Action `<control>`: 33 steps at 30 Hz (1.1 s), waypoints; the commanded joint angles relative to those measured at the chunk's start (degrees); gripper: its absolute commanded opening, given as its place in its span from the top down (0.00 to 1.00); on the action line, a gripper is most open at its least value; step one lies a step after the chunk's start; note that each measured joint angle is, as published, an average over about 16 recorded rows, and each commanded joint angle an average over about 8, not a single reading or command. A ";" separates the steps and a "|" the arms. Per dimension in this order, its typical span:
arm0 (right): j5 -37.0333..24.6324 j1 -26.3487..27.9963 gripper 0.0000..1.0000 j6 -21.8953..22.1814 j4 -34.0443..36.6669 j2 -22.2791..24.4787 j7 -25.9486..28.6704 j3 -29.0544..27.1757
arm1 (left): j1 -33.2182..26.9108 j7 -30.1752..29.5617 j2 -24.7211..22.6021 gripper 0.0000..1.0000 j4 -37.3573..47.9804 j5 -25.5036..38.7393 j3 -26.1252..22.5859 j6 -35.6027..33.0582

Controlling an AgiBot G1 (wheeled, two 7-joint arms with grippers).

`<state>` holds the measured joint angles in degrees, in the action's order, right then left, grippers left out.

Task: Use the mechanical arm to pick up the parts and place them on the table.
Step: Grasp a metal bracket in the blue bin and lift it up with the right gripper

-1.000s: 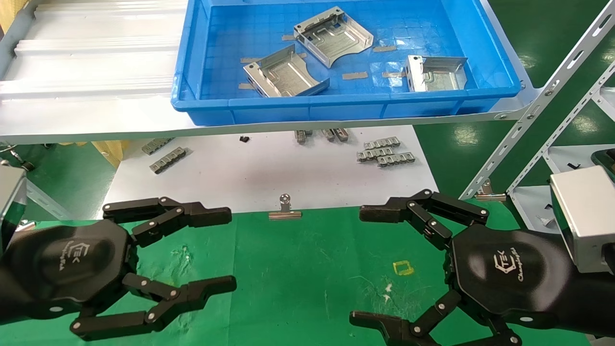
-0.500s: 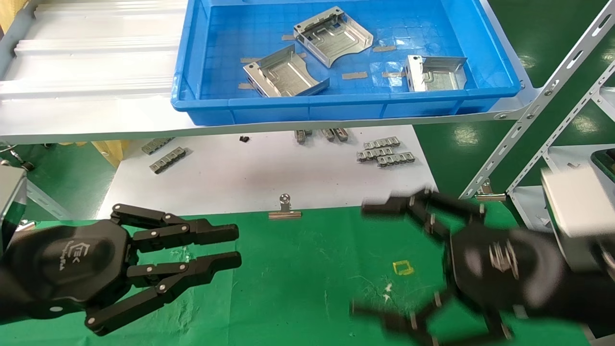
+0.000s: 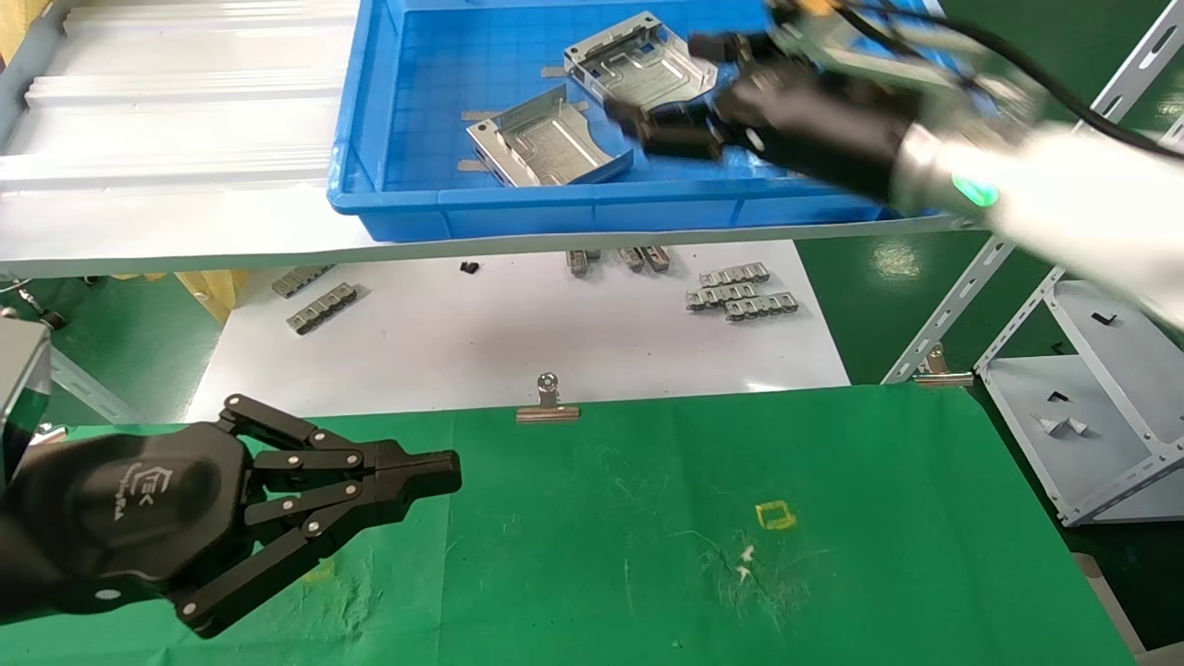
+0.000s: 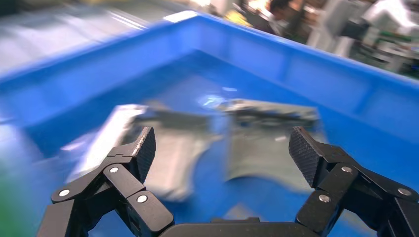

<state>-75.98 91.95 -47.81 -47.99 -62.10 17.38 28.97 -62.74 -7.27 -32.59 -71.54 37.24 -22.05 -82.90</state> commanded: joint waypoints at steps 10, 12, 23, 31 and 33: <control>-15.91 17.46 0.83 9.15 25.75 -15.63 4.18 10.59 | 0.00 0.00 0.00 1.00 0.00 0.00 0.00 0.00; -16.48 18.45 1.00 9.39 27.19 -16.16 5.22 12.30 | 0.00 0.00 0.00 1.00 0.00 0.00 0.00 0.00; -15.14 19.09 1.00 11.60 24.62 -16.51 13.73 22.04 | 0.00 0.00 0.00 1.00 0.00 0.00 0.00 0.00; -13.11 18.73 1.00 14.93 21.42 -16.53 19.10 28.90 | 0.00 0.00 0.00 1.00 0.00 0.00 -0.01 0.00; -12.71 18.60 1.00 15.96 20.94 -16.53 20.54 30.51 | 0.00 0.00 0.00 1.00 0.00 0.00 -0.01 0.00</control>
<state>-88.72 110.59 -31.82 -26.84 -78.62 37.99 59.40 -62.75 -7.27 -32.58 -71.54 37.24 -22.06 -82.90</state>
